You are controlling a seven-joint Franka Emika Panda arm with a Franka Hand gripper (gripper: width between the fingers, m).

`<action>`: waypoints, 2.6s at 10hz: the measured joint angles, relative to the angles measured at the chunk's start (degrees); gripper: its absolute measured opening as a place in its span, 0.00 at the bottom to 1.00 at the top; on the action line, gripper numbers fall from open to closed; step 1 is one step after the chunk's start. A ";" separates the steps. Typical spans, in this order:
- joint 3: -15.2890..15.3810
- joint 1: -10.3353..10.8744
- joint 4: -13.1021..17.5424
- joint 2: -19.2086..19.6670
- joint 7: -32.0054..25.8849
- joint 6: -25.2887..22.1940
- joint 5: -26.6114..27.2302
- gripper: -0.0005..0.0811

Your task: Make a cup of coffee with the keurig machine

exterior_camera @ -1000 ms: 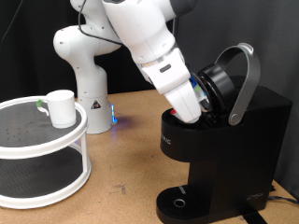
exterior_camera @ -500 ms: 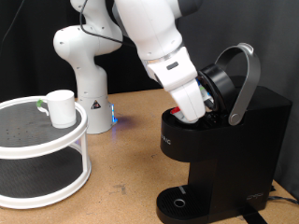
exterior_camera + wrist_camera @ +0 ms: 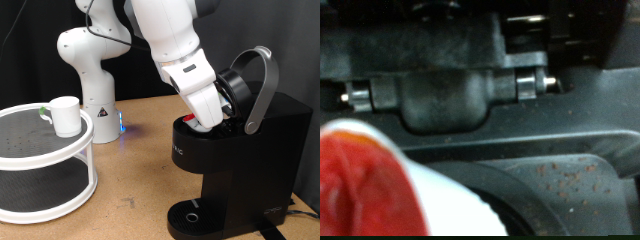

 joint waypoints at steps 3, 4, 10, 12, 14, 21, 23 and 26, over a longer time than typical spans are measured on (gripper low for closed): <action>0.06 0.00 0.00 0.03 0.01 0.05 -0.03 0.19; 0.21 0.00 -0.02 0.13 0.01 0.05 -0.03 0.34; 0.86 0.00 -0.16 0.90 -0.06 1.50 0.66 0.97; 0.91 0.00 -0.11 0.68 -2.00 1.57 3.14 0.99; 0.60 -0.23 0.01 -0.70 -4.65 -0.44 5.36 0.99; -0.38 -1.26 -0.23 -7.18 -5.16 -8.90 2.54 0.99; -0.26 -1.26 -0.68 -7.33 -3.49 -8.72 0.66 0.99; -0.19 -1.26 -2.48 -7.34 -2.55 -7.27 -0.88 0.99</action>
